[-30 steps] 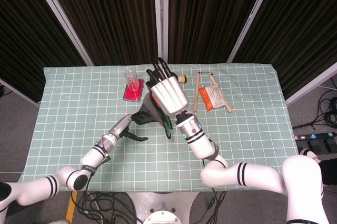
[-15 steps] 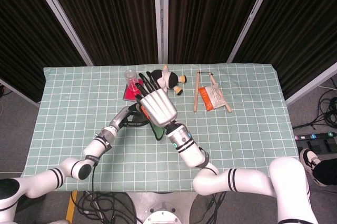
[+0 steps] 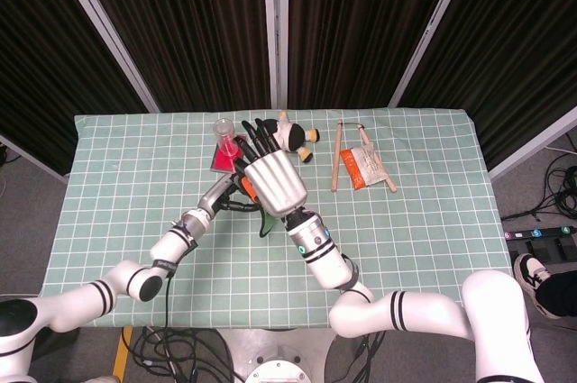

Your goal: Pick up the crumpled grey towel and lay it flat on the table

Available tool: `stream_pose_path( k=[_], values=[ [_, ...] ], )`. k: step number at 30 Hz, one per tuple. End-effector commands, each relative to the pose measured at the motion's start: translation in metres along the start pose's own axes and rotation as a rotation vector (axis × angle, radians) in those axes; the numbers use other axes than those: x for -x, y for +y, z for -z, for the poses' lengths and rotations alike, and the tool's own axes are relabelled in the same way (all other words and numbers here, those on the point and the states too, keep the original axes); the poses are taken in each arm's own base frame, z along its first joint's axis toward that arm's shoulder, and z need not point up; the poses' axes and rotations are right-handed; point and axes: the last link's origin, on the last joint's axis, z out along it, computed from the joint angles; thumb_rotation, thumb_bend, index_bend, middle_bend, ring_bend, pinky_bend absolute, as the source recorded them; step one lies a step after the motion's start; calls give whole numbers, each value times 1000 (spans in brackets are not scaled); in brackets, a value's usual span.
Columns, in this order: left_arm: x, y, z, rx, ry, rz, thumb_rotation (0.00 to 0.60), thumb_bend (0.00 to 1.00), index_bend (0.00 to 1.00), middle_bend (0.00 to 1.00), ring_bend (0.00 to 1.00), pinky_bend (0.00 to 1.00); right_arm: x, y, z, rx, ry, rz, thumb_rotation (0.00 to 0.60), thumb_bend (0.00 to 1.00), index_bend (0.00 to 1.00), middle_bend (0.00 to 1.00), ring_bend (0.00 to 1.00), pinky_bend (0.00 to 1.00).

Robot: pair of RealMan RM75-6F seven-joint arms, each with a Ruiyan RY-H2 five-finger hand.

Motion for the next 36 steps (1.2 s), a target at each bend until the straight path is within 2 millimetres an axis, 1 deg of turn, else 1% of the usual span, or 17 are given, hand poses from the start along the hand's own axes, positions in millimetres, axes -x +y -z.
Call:
stream_pose_path(
  k=[1, 3, 6, 8, 12, 18, 22, 26, 31, 36],
  values=[
    [2, -2, -1, -14, -37, -19, 518, 0, 247, 216, 187, 241, 0, 5, -1, 12, 4, 8, 600, 438, 620, 218, 0, 0],
    [-2, -12, 0, -51, -40, -45, 539, 0, 247, 216, 187, 241, 1, 8, -1, 22, 3, 15, 600, 439, 620, 217, 0, 0],
    [-12, -30, 5, -119, -37, -99, 544, 0, 247, 216, 187, 241, 5, 14, -2, 34, -13, 32, 600, 440, 620, 218, 0, 0],
    [-19, -40, 10, -151, -29, -143, 541, 0, 247, 216, 187, 241, 10, 15, -2, 36, -27, 46, 599, 440, 620, 217, 0, 0],
    [-28, -51, 22, -186, -17, -200, 524, 0, 247, 216, 187, 241, 20, 15, -5, 37, -50, 65, 600, 439, 619, 215, 0, 0],
    [-30, -49, 41, -192, -30, -252, 472, 0, 248, 216, 187, 242, 33, 9, -12, 38, -66, 85, 600, 439, 617, 212, 0, 0],
    [-25, -46, 51, -188, -51, -294, 467, 0, 248, 216, 187, 241, 37, 7, -17, 50, -66, 85, 600, 439, 616, 212, 0, 0],
    [-21, -43, 57, -187, -63, -305, 463, 0, 248, 216, 187, 241, 39, 7, -19, 59, -67, 84, 600, 438, 615, 211, 0, 0],
    [-17, -47, 53, -197, -46, -320, 462, 0, 249, 216, 187, 242, 39, 7, -21, 69, -61, 62, 600, 439, 610, 210, 0, 0],
    [-3, -52, 42, -216, -34, -327, 464, 0, 252, 216, 187, 245, 37, 6, -22, 70, -56, 54, 600, 441, 609, 210, 0, 0]
  ],
)
